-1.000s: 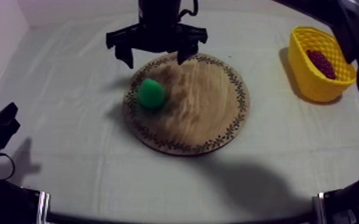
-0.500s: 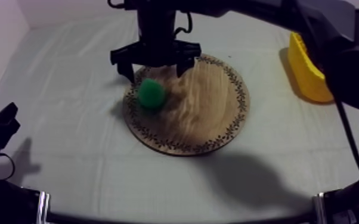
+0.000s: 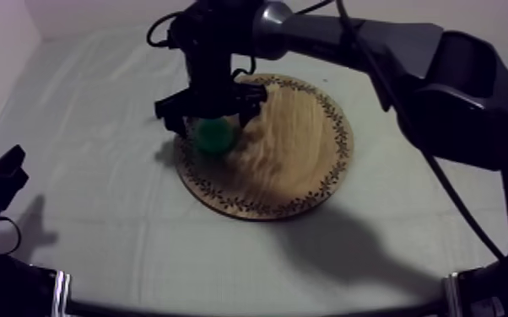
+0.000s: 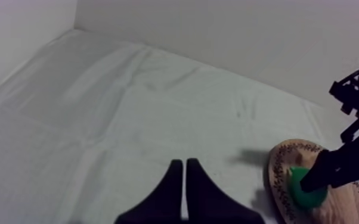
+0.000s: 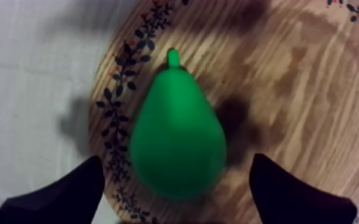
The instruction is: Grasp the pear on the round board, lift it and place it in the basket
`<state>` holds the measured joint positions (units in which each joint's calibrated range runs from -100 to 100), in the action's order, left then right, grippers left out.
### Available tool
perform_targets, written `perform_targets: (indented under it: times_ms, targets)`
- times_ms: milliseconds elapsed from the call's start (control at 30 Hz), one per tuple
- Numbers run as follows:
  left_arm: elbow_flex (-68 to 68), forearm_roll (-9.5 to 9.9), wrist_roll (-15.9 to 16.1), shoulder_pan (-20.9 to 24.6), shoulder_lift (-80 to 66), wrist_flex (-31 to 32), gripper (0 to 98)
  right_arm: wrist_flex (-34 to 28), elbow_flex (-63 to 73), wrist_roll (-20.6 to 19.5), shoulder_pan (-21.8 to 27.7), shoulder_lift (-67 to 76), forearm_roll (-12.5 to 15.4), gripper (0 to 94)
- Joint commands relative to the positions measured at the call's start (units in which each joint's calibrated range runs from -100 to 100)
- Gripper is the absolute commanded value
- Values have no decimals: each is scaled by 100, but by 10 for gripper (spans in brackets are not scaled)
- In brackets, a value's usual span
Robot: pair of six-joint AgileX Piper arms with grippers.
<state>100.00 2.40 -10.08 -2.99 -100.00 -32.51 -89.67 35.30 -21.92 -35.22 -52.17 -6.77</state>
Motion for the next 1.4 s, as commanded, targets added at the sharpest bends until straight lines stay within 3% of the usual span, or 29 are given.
perform_targets:
  times_ms: [0,267,467,667,1000,1367]
  targets:
    - [0,2,-1,-1,0,1,1,-23,98,10,17,-137,-12,885]
    - [0,2,-1,-1,0,1,1,24,440,100,75,-552,-53,806]
    - [0,2,-1,-1,0,1,1,107,570,187,102,-630,-80,536]
    - [0,2,-1,-1,0,1,1,149,471,307,86,-512,-20,327]
    - [0,2,-1,-1,0,1,1,184,-10,361,123,67,-10,323]
    - [0,2,-1,-1,0,1,1,96,-565,708,726,1412,-331,340]
